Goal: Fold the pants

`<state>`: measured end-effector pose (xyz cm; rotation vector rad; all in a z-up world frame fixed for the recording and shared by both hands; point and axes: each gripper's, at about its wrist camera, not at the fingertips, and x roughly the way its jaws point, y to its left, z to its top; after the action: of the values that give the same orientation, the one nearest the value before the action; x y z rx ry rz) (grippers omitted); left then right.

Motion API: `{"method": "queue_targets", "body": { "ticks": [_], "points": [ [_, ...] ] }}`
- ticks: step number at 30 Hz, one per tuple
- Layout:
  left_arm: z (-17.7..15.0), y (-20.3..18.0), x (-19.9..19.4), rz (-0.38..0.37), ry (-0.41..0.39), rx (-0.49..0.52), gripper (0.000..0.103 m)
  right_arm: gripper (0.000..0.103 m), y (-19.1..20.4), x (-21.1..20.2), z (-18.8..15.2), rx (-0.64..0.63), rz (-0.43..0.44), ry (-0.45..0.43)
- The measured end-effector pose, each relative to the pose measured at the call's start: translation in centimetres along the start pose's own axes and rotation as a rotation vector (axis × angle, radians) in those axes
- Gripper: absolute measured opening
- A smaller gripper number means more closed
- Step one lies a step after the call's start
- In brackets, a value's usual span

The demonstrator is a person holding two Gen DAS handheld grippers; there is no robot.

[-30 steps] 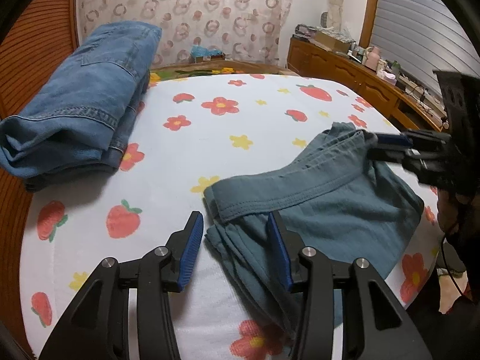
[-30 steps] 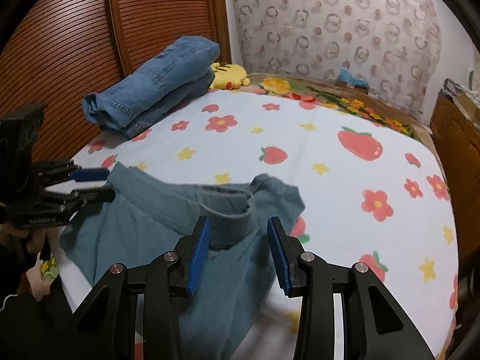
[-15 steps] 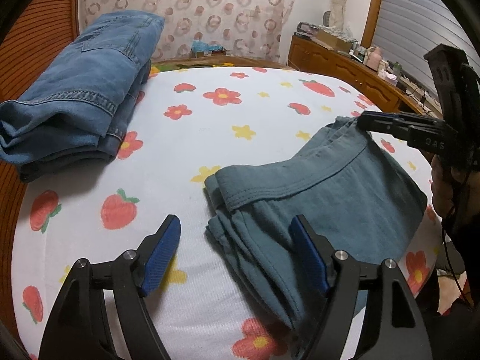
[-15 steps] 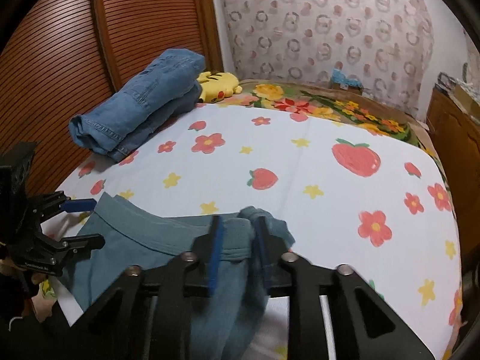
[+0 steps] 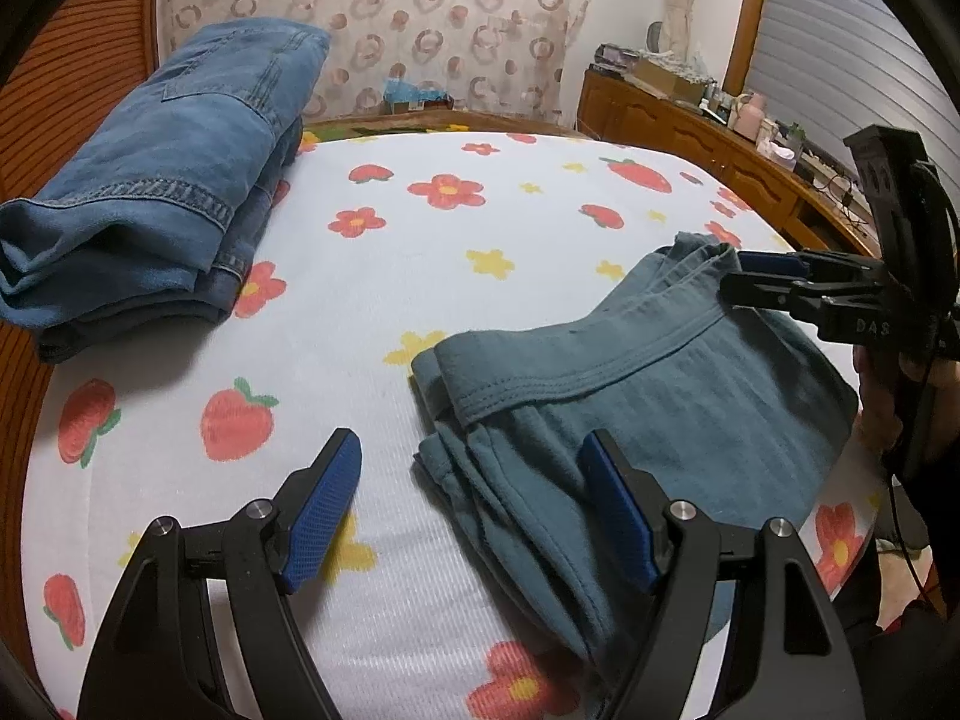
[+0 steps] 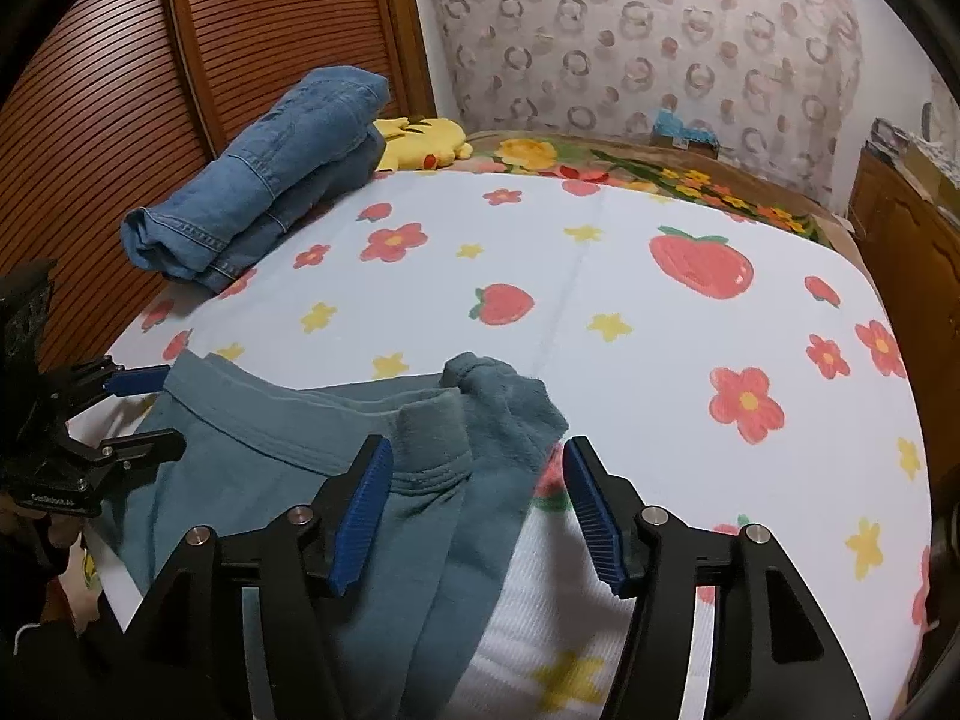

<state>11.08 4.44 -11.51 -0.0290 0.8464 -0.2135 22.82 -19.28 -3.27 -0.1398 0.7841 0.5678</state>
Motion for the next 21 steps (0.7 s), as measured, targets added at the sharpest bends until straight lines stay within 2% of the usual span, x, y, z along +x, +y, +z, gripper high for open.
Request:
{"method": "queue_targets", "body": {
  "ticks": [17, 19, 21],
  "points": [
    [0.1, -0.1, 0.2, 0.007, 0.000, 0.006, 0.077, 0.064, 0.3, 1.6, 0.1, 0.000, 0.044, 0.042],
    [0.1, -0.1, 0.2, 0.007, -0.002, 0.005, 0.077, 0.046, 0.5, 1.6, 0.1, 0.001, 0.064, 0.042],
    [0.1, 0.0, 0.2, 0.005, -0.002, 0.003, 0.077, 0.033, 0.6, 1.5, 0.0, 0.010, 0.104, 0.042]
  ]
}}
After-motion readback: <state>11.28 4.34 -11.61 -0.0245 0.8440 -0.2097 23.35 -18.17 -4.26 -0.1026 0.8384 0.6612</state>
